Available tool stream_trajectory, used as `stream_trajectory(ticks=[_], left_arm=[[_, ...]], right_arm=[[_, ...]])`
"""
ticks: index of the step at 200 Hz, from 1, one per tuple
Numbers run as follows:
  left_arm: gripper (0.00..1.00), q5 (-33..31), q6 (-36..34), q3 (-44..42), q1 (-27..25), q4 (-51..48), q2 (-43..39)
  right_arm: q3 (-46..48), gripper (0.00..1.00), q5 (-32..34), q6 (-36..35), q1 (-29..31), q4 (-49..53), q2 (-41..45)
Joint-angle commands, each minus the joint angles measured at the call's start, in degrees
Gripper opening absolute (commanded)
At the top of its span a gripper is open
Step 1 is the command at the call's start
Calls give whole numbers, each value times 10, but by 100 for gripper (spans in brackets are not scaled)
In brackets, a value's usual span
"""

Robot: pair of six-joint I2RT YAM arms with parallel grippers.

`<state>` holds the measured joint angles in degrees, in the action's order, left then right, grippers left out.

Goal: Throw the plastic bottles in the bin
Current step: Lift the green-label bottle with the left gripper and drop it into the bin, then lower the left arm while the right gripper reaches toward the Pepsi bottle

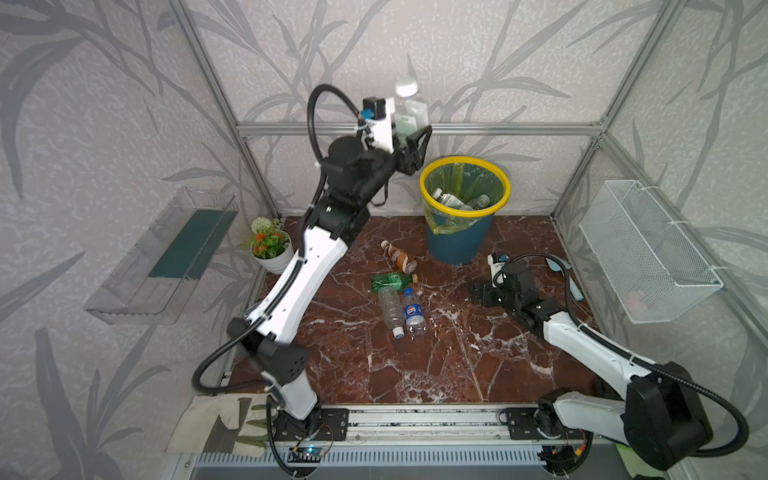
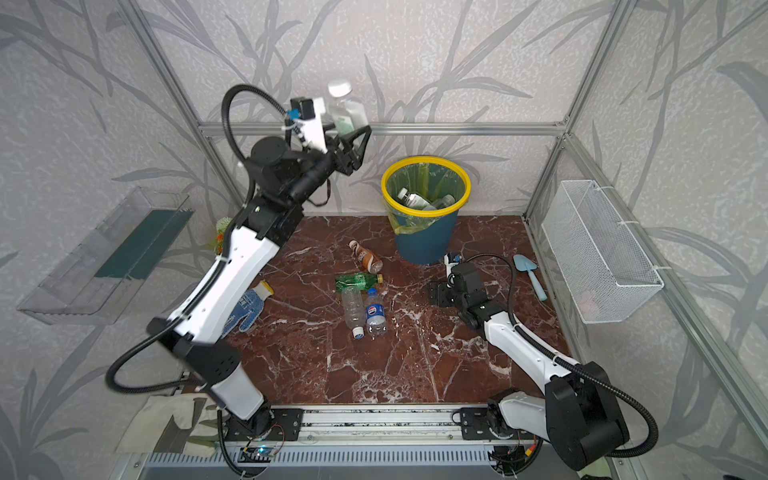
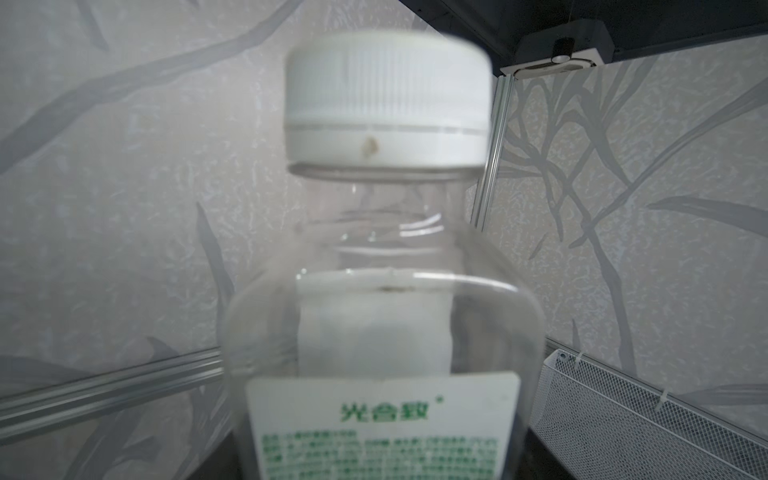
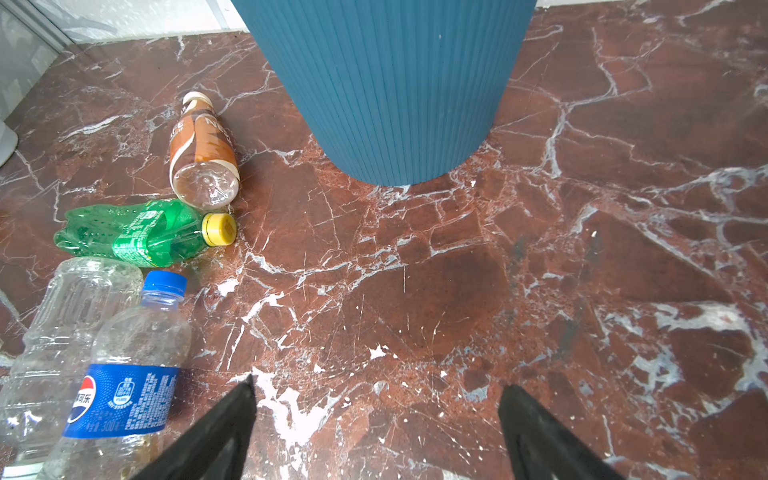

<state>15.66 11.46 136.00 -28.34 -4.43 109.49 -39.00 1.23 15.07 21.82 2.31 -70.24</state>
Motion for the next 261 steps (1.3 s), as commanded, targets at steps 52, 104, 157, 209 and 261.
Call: stream_trajectory(ticks=[52,104,157,209,261], left_arm=[[99,41,-32,41,15,-198,30],[99,-88,-83,-157,47,-222,-131],[99,-129,-48,-330,142,-260,-225],[97,-136,-17,-580,175,-199,-317],[97,-119,27,-640,182,-177,-345]], right_arm=[[-8,93,13,-3,22,6,18],[-49,93,25,-22,57,18,-28],[-108,93,53,-40,128,65,-72],[-167,94,77,4,201,114,-117],[-196,93,81,93,276,132,-171]])
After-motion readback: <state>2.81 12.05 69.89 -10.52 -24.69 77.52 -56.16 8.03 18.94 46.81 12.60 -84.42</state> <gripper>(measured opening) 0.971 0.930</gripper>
